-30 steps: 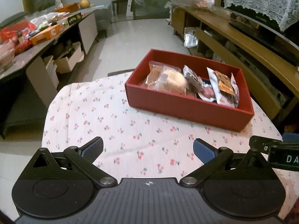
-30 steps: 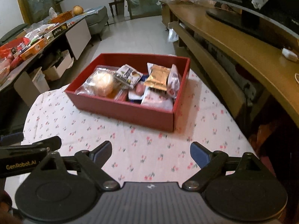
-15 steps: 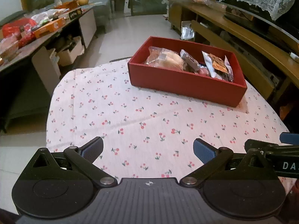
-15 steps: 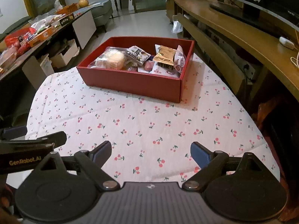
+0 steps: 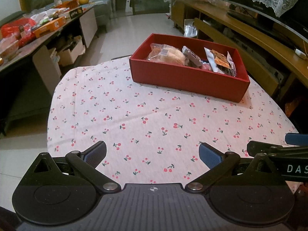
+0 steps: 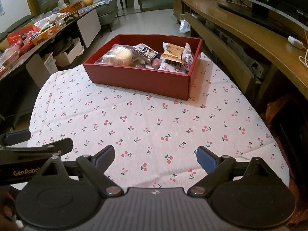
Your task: Organize snacks
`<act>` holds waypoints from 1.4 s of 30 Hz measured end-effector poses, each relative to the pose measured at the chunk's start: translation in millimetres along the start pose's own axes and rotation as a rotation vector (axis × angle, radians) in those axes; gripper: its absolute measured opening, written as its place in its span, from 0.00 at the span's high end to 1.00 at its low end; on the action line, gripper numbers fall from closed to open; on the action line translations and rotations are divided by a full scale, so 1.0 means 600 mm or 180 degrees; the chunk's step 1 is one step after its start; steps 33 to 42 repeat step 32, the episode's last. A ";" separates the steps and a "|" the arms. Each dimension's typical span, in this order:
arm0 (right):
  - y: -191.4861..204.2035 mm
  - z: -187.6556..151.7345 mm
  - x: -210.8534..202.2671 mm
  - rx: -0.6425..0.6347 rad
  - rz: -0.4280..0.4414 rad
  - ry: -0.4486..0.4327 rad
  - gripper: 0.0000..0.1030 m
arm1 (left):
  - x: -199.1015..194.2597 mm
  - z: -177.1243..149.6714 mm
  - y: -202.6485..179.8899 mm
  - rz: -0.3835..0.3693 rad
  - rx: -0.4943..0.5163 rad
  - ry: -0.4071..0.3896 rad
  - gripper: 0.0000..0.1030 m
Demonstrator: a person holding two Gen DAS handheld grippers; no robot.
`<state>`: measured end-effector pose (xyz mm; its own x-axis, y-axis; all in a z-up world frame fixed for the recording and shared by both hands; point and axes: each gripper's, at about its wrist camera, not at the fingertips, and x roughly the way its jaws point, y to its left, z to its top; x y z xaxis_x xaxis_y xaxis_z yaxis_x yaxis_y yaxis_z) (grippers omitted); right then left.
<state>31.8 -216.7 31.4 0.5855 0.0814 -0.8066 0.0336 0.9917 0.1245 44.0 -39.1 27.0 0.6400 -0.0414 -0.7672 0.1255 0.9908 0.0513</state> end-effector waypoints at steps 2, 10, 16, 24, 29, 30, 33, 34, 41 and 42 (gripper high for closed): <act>0.001 -0.001 0.000 -0.0010 -0.0011 0.0009 0.00 | 0.000 -0.002 0.000 0.0003 -0.0004 0.0013 0.00; 0.004 -0.007 0.000 -0.0030 -0.0016 0.0029 0.00 | 0.001 -0.009 0.001 0.0016 -0.0001 0.0055 0.00; 0.004 -0.010 -0.001 -0.0037 -0.0022 0.0047 0.00 | 0.001 -0.012 0.002 0.0004 -0.0007 0.0084 0.00; 0.005 -0.012 0.000 -0.0050 -0.0017 0.0066 0.00 | 0.003 -0.015 0.001 0.0006 -0.0004 0.0121 0.00; 0.006 -0.013 0.001 -0.0055 -0.0011 0.0071 0.00 | 0.006 -0.016 0.002 -0.0002 -0.0016 0.0148 0.00; 0.006 -0.013 0.001 -0.0056 -0.0009 0.0071 0.00 | 0.006 -0.017 0.002 -0.0001 -0.0019 0.0151 0.00; 0.006 -0.013 0.001 -0.0056 -0.0001 0.0072 0.00 | 0.007 -0.016 0.001 -0.0004 -0.0021 0.0168 0.00; 0.006 -0.013 0.001 -0.0056 -0.0001 0.0072 0.00 | 0.007 -0.016 0.001 -0.0004 -0.0021 0.0168 0.00; 0.006 -0.013 0.001 -0.0056 -0.0001 0.0072 0.00 | 0.007 -0.016 0.001 -0.0004 -0.0021 0.0168 0.00; 0.006 -0.013 0.001 -0.0056 -0.0001 0.0072 0.00 | 0.007 -0.016 0.001 -0.0004 -0.0021 0.0168 0.00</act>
